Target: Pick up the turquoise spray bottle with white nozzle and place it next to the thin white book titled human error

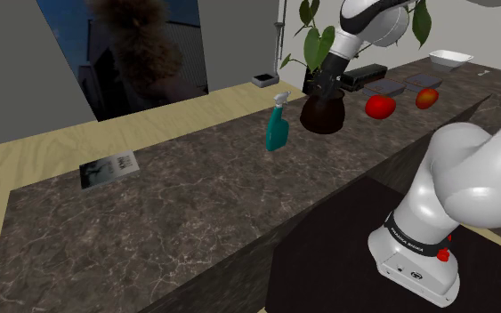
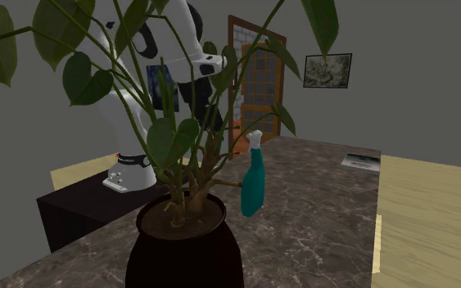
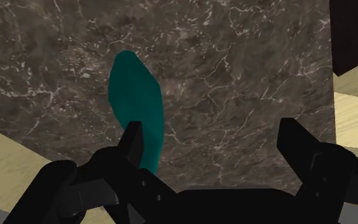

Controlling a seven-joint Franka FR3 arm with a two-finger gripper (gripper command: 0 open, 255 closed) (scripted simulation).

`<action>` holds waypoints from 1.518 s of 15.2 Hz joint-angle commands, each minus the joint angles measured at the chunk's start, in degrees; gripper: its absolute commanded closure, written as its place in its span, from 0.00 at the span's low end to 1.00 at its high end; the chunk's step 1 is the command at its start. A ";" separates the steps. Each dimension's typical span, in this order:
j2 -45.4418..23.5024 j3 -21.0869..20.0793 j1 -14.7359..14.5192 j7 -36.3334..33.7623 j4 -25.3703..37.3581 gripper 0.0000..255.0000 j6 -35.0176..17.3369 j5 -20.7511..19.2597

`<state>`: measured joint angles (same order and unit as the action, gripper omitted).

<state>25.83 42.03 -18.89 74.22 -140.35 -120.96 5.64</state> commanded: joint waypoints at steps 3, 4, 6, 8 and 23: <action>-12.15 12.01 -11.02 21.07 5.78 0.00 -1.77 11.52; -16.15 15.05 -13.88 26.96 7.60 0.00 -1.13 15.90; -26.40 19.88 -17.85 39.90 11.91 0.00 2.44 26.90; -37.07 19.28 -16.00 51.40 16.74 0.00 8.03 37.17; -44.48 12.75 -11.97 58.46 17.59 0.00 7.26 45.23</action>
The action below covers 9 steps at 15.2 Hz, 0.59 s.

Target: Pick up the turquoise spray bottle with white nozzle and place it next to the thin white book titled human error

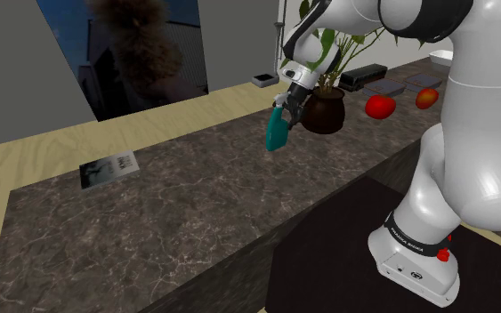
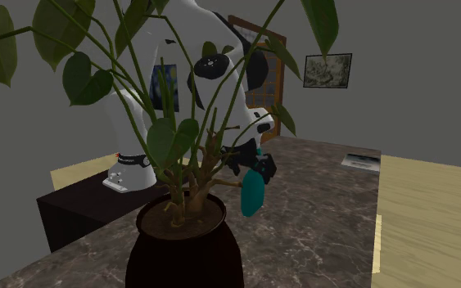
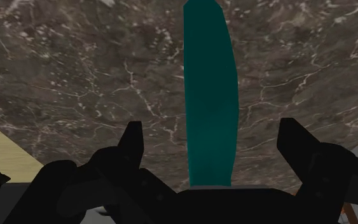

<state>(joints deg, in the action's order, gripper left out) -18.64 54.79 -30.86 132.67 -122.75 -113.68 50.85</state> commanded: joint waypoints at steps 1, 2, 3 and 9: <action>-0.01 -0.01 0.00 0.01 -0.01 0.00 -0.02 0.02; 0.00 0.00 0.00 0.01 -0.01 0.00 -0.01 0.01; 0.00 0.00 0.00 0.01 -0.01 1.00 -0.01 0.01; 0.00 0.00 0.00 0.01 -0.01 1.00 -0.01 0.01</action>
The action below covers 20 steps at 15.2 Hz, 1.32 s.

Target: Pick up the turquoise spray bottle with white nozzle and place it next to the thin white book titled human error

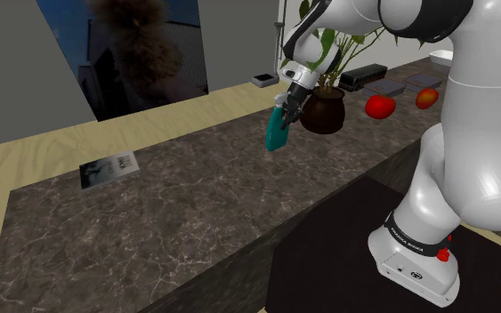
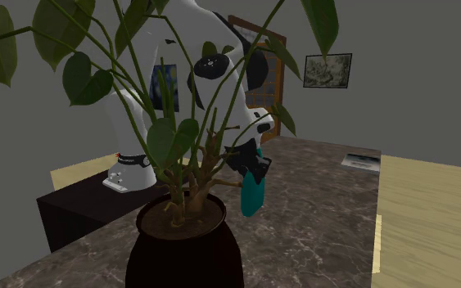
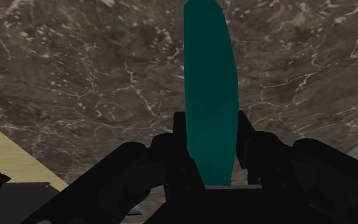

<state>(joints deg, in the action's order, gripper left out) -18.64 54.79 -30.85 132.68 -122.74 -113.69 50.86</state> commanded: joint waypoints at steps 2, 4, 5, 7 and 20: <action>-0.01 -0.01 0.00 0.00 -0.01 1.00 0.00 0.00; 0.70 0.38 -0.36 -0.64 0.05 1.00 0.17 -0.71; 1.40 0.76 -0.72 -1.29 0.14 1.00 0.36 -1.43; 2.82 1.49 -1.41 -2.61 0.35 1.00 0.74 -2.88; 11.88 4.88 -5.18 -11.62 2.86 1.00 3.75 -12.26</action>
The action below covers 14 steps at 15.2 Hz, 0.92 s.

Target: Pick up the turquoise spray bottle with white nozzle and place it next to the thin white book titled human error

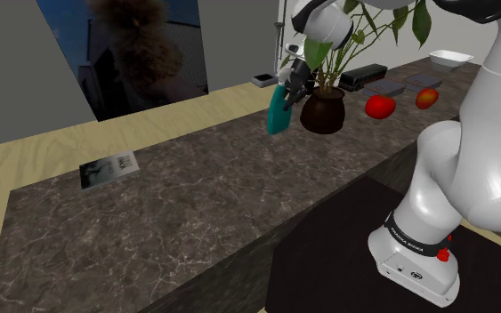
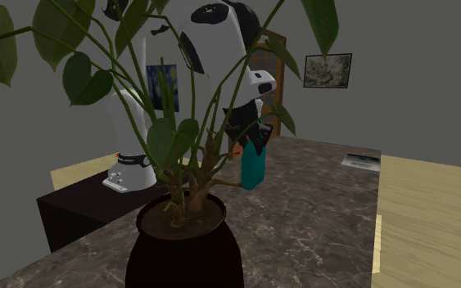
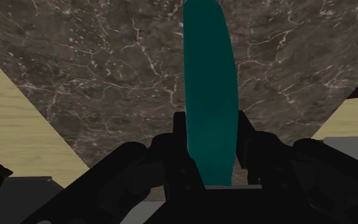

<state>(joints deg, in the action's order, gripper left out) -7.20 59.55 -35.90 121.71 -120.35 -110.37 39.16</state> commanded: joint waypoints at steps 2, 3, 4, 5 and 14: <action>1.75 0.39 -0.55 -2.04 1.05 1.00 1.02 -1.92; 2.39 0.48 -0.72 -2.74 1.36 1.00 1.33 -2.59; 3.01 0.57 -0.90 -3.43 1.68 1.00 1.66 -3.24; 3.63 0.62 -1.04 -4.11 2.02 1.00 1.99 -3.87; 8.28 0.46 -1.76 -9.78 5.70 1.00 5.65 -8.70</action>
<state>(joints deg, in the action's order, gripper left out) 0.82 60.00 -37.67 112.34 -115.10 -105.19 30.77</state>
